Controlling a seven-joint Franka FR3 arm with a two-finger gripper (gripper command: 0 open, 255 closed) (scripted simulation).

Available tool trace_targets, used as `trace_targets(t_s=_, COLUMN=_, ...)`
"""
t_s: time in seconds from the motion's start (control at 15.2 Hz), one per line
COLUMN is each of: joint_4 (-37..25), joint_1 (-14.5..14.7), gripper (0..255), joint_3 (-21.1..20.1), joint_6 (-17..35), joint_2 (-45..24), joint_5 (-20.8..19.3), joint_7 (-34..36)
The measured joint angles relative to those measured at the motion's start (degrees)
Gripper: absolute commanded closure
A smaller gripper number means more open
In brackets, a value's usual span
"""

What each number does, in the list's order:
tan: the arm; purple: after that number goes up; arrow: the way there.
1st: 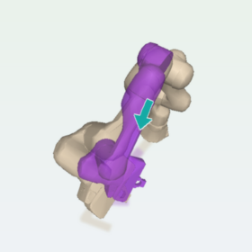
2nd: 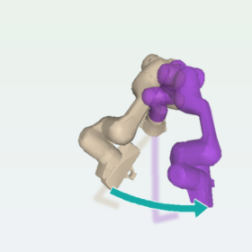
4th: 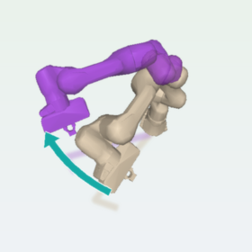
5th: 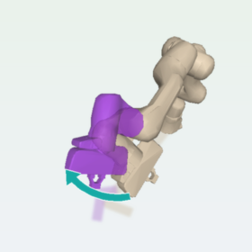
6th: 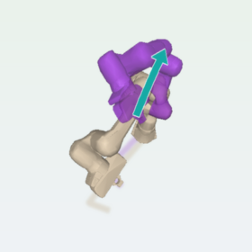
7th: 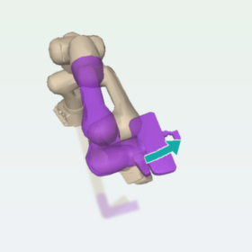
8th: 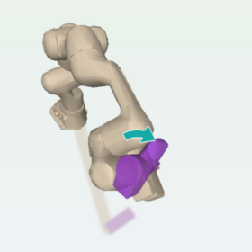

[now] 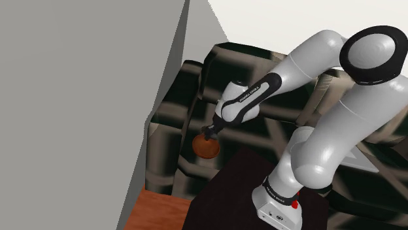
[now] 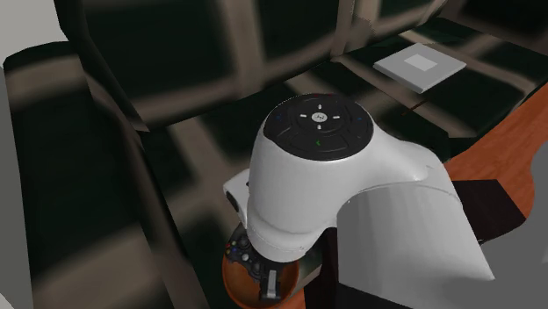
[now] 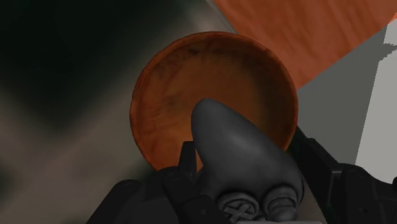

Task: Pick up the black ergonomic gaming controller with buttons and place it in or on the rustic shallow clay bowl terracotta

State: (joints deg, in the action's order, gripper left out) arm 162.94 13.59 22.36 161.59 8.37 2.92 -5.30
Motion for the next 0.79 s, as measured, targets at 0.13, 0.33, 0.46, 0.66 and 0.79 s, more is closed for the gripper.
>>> trace_targets(t_s=0.13, joint_4=0.1, joint_1=1.5, gripper=255, joint_3=0.6, joint_6=2.2, joint_2=-2.2, joint_5=2.9, joint_7=-1.8)
trace_targets(t_s=0.33, joint_4=0.1, joint_1=4.0, gripper=255, joint_3=1.3, joint_6=5.2, joint_2=-5.6, joint_5=9.0, joint_7=-6.3)
trace_targets(t_s=0.46, joint_4=-0.7, joint_1=5.5, gripper=255, joint_3=1.3, joint_6=6.8, joint_2=-8.4, joint_5=15.6, joint_7=-11.2)
trace_targets(t_s=0.66, joint_4=-2.0, joint_1=5.5, gripper=255, joint_3=-1.7, joint_6=9.1, joint_2=-12.9, joint_5=27.8, joint_7=-20.3)
trace_targets(t_s=0.79, joint_4=-2.6, joint_1=4.5, gripper=255, joint_3=-3.5, joint_6=9.7, joint_2=-14.3, joint_5=32.6, joint_7=-24.0)
